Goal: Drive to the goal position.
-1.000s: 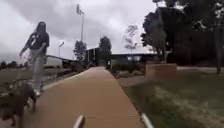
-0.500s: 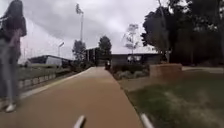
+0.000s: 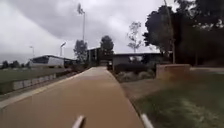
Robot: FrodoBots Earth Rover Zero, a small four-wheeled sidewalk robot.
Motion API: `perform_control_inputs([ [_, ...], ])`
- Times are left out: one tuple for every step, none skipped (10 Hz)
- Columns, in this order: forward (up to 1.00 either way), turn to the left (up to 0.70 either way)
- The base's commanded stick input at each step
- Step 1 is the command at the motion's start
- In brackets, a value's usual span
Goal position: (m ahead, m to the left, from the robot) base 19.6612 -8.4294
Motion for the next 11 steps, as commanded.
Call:
perform_control_inputs([
  [1.00,0.11],
  [1.00,0.00],
  [1.00,0.00],
  [1.00,0.00],
  [1.00,0.00],
  [1.00,0.00],
  [1.00,0.00],
  [1.00,0.00],
  [1.00,-0.12],
  [1.00,-0.37],
  [1.00,-0.40],
])
